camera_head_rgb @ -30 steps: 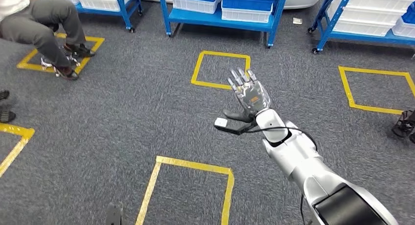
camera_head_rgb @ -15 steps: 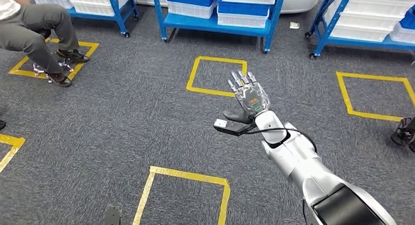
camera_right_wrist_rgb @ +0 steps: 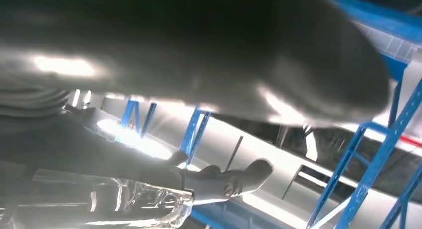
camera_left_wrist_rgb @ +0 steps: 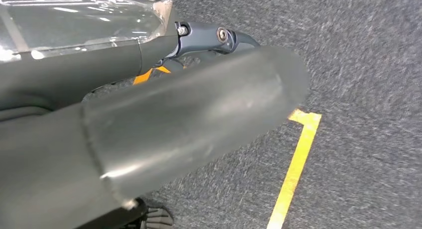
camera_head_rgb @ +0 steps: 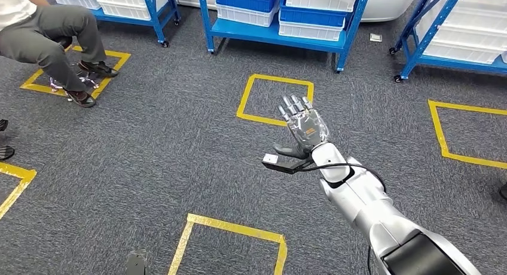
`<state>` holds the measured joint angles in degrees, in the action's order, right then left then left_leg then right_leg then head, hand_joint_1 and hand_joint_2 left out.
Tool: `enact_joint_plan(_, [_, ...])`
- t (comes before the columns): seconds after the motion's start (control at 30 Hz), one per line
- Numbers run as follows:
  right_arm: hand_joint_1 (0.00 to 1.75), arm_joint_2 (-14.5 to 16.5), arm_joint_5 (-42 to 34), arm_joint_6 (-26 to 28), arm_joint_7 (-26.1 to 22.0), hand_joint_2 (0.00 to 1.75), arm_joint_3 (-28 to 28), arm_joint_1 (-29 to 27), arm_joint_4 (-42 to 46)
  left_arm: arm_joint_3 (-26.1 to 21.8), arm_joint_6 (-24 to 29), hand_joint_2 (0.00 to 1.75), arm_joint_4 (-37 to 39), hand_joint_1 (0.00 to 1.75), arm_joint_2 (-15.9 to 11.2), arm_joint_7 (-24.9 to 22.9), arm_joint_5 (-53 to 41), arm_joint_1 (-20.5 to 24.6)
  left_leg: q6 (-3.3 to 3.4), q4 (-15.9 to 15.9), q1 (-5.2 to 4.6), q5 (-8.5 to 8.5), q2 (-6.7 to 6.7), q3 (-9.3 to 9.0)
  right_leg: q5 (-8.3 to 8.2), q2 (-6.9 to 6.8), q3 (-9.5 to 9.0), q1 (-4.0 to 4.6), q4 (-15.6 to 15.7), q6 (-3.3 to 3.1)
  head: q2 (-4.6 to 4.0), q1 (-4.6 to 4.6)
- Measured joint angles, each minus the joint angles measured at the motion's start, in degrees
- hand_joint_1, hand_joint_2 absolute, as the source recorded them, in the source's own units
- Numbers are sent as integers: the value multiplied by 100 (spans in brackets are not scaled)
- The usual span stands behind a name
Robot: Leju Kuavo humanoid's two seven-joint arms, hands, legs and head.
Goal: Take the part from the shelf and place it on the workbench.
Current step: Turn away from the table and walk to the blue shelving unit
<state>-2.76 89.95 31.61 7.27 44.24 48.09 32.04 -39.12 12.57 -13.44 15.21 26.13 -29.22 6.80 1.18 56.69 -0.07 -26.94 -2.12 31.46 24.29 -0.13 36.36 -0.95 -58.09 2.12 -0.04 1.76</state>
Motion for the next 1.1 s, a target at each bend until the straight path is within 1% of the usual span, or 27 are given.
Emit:
enact_joint_plan(0.03, [0, 3, 0, -3, 1, 0, 4, 5, 0, 0, 3, 0, 0, 0, 0, -1, 0, 2, -24, 4, 4, -28, -1, -4, 14, 6, -36, 8, 7, -82, 0, 10])
enact_joint_plan(0.1, [0, 7, -1, -3, 3, 0, 4, 33, 4, 2, 11, 0, 0, 0, -2, 1, 0, 6, -72, 135, 22, -63, 36, 60, 19, 18, -114, -19, 17, -141, 0, 36])
enact_joint_plan(0.13, [0, 10, -2, -3, 4, 0, 4, 51, 5, 3, 17, 0, 0, 0, -1, 3, 0, 11, -104, 346, 33, -87, 72, 182, 37, 23, -162, -36, 27, -167, 0, 51])
enact_joint_plan(0.17, [0, 17, -2, -3, 4, 0, 5, 61, 7, 4, 23, 0, 0, 0, 0, 9, 8, 15, -140, 678, 45, -144, 112, 389, 63, 26, -209, -46, 35, -203, 0, 64])
enact_joint_plan(0.23, [0, 21, -1, -4, 7, 0, 8, 52, 4, 4, 51, 0, 0, 0, 7, 32, 32, 17, -205, 1433, 66, -345, 161, 913, 132, 27, -291, -39, 38, -276, 0, 81])
enact_joint_plan(0.27, [0, 21, -1, -5, 14, 0, 11, 40, 3, 3, 75, 0, 0, 0, 12, 48, 46, 13, -216, 1662, 72, -416, 169, 1133, 171, 27, -337, -33, 38, -295, 0, 79])
enact_joint_plan(0.3, [0, 20, -1, -4, 24, 0, 14, 31, 2, 2, 99, 0, 0, 0, 19, 61, 54, 9, -210, 1703, 73, -383, 171, 1264, 212, 28, -388, -28, 39, -302, 0, 79])
enact_joint_plan(0.33, [0, 20, -1, -3, 34, 0, 19, 28, 1, 1, 117, 0, 0, 0, 26, 71, 58, 7, -188, 1532, 71, -219, 171, 1282, 254, 31, -448, -22, 42, -301, 0, 81])
enact_joint_plan(0.4, [0, 22, -1, -1, 49, 0, 26, 39, 1, 2, 131, 0, 0, 0, 38, 86, 60, 6, -95, 767, 51, 377, 178, 1071, 341, 37, -573, -8, 49, -290, 0, 79])
enact_joint_plan(0.43, [0, 25, -1, 0, 52, 0, 28, 50, 1, 2, 133, 0, 0, 0, 43, 91, 63, 9, -47, 410, 32, 561, 187, 940, 381, 41, -616, 9, 52, -273, 0, 77])
enact_joint_plan(0.47, [0, 26, -1, 1, 52, 0, 30, 63, 0, 2, 138, 0, 0, 0, 48, 91, 69, 13, -10, 178, 15, 649, 192, 833, 417, 45, -637, 25, 54, -250, 0, 76])
enact_joint_plan(0.53, [0, 35, 1, 4, 40, 0, 33, 84, 0, 1, 144, 0, 0, 0, 53, 59, 92, 19, 26, 74, -15, 588, 190, 748, 470, 49, -648, 56, 68, -185, 0, 72])
enact_joint_plan(0.57, [0, 44, 1, 6, 32, 0, 34, 97, 1, 0, 141, 0, 0, 0, 53, 35, 102, 19, 46, 53, -5, 605, 186, 708, 497, 46, -647, 73, 73, -153, 0, 72])
enact_joint_plan(0.63, [0, 63, 0, 7, 22, 0, 34, 130, 2, -2, 127, 0, 0, 0, 50, 3, 113, 22, 98, -19, 10, 620, 185, 625, 596, 36, -593, 85, -87, -122, 0, 72])
enact_joint_plan(0.67, [0, 68, -1, 7, 22, 0, 34, 148, 2, -1, 119, 0, 0, 0, 48, 0, 112, 31, 127, -54, 21, 616, 186, 581, 703, 32, -461, 88, -347, -129, 0, 69])
enact_joint_plan(0.7, [0, 67, -1, 7, 23, 0, 35, 158, 1, 1, 115, 0, 0, 0, 47, 1, 111, 40, 150, -64, 14, 597, 183, 556, 836, 29, -259, 79, -725, -145, 0, 69])
enact_joint_plan(0.73, [0, 65, -1, 7, 23, 0, 38, 156, -2, 1, 111, 0, 0, 0, 47, 2, 111, 47, 170, -64, 12, 576, 178, 540, 968, 29, 2, 80, -1151, -155, 0, 66])
enact_joint_plan(0.77, [0, 61, -1, 7, 23, 0, 40, 141, -7, 1, 114, 0, 0, 0, 47, 3, 111, 48, 180, -62, 10, 556, 167, 525, 1044, 30, 241, 78, -1494, -146, 0, 68])
enact_joint_plan(0.8, [0, 56, -1, 7, 23, 0, 42, 121, -13, 1, 116, 0, 0, 0, 49, 4, 111, 45, 184, -60, 9, 534, 150, 506, 1026, 29, 393, 78, -1648, -114, 0, 67])
enact_joint_plan(0.83, [0, 50, -1, 8, 23, 0, 43, 106, -20, 0, 118, 0, 0, 0, 50, 8, 111, 43, 178, -57, 8, 513, 132, 483, 907, 29, 428, 77, -1563, -65, 0, 66])
enact_joint_plan(0.87, [0, 45, -1, 8, 23, 0, 43, 98, -26, 1, 121, 0, 0, 0, 54, 13, 111, 42, 168, -54, 8, 490, 116, 451, 707, 29, 346, 76, -1255, -14, 0, 66])
enact_joint_plan(0.9, [0, 40, -1, 9, 15, 0, 43, 98, -30, 1, 122, 0, 0, 0, 60, 20, 112, 43, 152, -50, 7, 466, 103, 422, 474, 29, 190, 76, -816, 24, 0, 64])
enact_joint_plan(0.93, [0, 35, -1, 9, -5, 0, 43, 104, -36, 2, 123, 0, 0, 0, 68, 28, 116, 45, 129, -31, -8, 434, 97, 401, 267, 29, 23, 81, -397, 26, 0, 62])
enact_joint_plan(0.97, [0, 37, -1, 9, -34, 0, 43, 108, -43, 2, 123, 0, 0, 0, 76, 34, 128, 47, 104, -16, -21, 403, 92, 386, 121, 29, -101, 85, -94, -4, 0, 65])
enact_joint_plan(1.0, [0, 43, -1, 10, -68, 0, 43, 110, -52, 2, 120, 0, 0, 0, 82, 38, 140, 48, 77, -2, -32, 376, 91, 380, 45, 30, -170, 91, 70, -54, 0, 70])
enact_joint_plan(1.03, [0, 53, -1, 10, -98, 0, 43, 111, -63, 2, 116, 0, 0, 0, 86, 41, 153, 49, 52, 10, -40, 353, 90, 379, 23, 31, -193, 96, 113, -108, 0, 75])
enact_joint_plan(1.1, [0, 90, -1, 18, -134, 0, 41, 109, -84, 2, 111, 0, -3, 0, 83, 43, 166, 47, -2, 43, -23, 305, 95, 380, 16, 34, -226, 53, 130, -193, 0, 78])
